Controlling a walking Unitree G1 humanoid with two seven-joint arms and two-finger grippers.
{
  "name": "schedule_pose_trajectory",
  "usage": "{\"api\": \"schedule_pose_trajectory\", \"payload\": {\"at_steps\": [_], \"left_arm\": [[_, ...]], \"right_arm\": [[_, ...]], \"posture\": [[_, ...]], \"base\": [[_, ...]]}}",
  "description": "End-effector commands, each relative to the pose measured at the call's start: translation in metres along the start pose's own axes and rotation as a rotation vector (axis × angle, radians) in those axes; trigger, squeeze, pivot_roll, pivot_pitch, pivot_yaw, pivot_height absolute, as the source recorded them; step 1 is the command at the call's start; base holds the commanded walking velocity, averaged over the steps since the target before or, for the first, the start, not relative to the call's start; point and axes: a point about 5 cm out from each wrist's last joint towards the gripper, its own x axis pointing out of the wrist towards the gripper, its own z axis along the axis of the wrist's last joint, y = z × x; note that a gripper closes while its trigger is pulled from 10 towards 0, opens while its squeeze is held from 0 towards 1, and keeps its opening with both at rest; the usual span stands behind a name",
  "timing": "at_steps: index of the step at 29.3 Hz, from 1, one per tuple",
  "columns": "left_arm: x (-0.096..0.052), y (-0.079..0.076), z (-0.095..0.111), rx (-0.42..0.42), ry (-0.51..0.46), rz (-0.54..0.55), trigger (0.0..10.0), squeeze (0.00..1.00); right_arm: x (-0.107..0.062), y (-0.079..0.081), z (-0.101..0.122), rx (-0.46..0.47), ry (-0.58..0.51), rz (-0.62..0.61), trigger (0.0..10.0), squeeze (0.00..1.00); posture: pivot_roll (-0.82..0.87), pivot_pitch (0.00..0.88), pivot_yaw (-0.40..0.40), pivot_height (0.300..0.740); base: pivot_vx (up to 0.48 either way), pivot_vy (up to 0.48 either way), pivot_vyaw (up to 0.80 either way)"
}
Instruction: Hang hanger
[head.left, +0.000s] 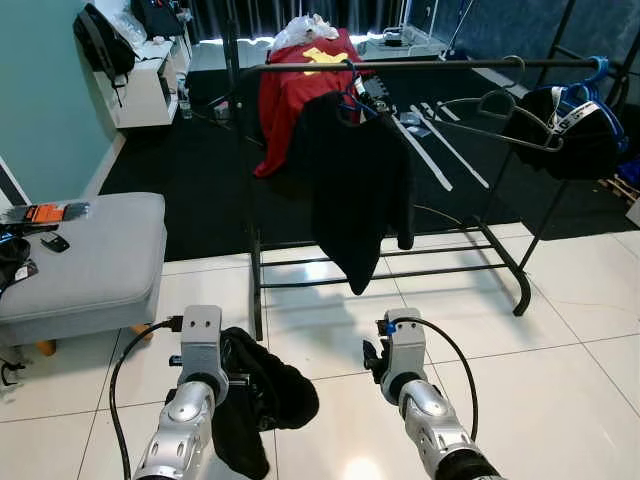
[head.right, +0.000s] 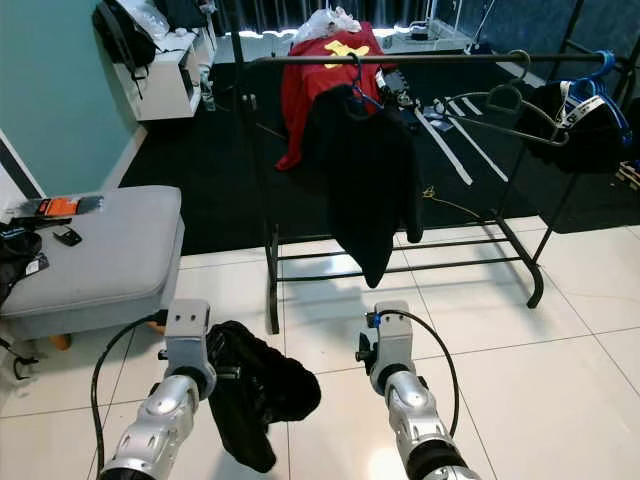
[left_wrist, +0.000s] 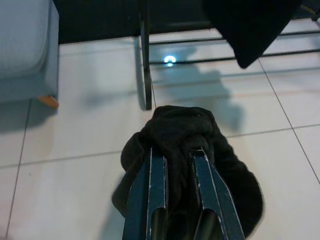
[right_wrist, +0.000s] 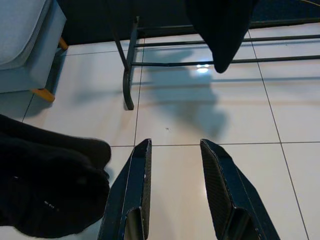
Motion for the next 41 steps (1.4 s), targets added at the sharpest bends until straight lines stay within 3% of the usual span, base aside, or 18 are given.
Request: {"api": "schedule_pose_trajectory", "payload": {"at_steps": [1, 11, 14, 18, 28, 34, 41], "left_arm": [[0.003, 0.005, -0.001, 0.001, 0.013, 0.007, 10.0, 0.00], [0.003, 0.002, -0.005, 0.019, 0.049, -0.005, 10.0, 0.00], [-0.002, 0.005, -0.012, 0.045, 0.057, 0.011, 10.0, 0.00], [-0.005, 0.009, -0.015, 0.037, 0.055, 0.034, 10.0, 0.00], [-0.004, 0.001, -0.016, -0.017, 0.057, 0.006, 10.0, 0.00], [-0.002, -0.010, -0.021, -0.031, 0.127, -0.045, 10.0, 0.00], [0.000, -0.012, -0.015, -0.016, 0.091, -0.063, 10.0, 0.00]], "right_arm": [[-0.001, 0.005, -0.009, -0.006, 0.041, 0.032, 10.0, 0.00], [0.002, 0.017, -0.012, -0.070, 0.094, 0.085, 10.0, 0.00], [0.003, 0.022, -0.014, -0.097, 0.115, 0.111, 10.0, 0.00], [0.003, 0.024, -0.013, -0.103, 0.110, 0.126, 10.0, 0.00], [0.002, 0.022, -0.012, -0.075, 0.076, 0.110, 10.0, 0.00], [-0.002, 0.016, -0.021, -0.060, 0.096, 0.076, 10.0, 0.00], [-0.004, 0.016, -0.026, -0.045, 0.106, 0.072, 10.0, 0.00]], "posture": [[0.00, 0.022, 0.003, 0.740], [0.02, 0.026, -0.008, 0.740], [0.07, 0.030, -0.089, 0.740], [0.07, 0.026, -0.099, 0.740], [0.04, 0.011, -0.074, 0.740], [0.04, 0.000, -0.047, 0.740], [0.04, 0.001, -0.037, 0.740]], "base": [[0.000, 0.000, 0.00], [0.000, 0.000, 0.00], [0.000, 0.000, 0.00], [0.000, 0.000, 0.00], [0.000, 0.000, 0.00], [0.000, 0.000, 0.00], [0.000, 0.000, 0.00]]}}
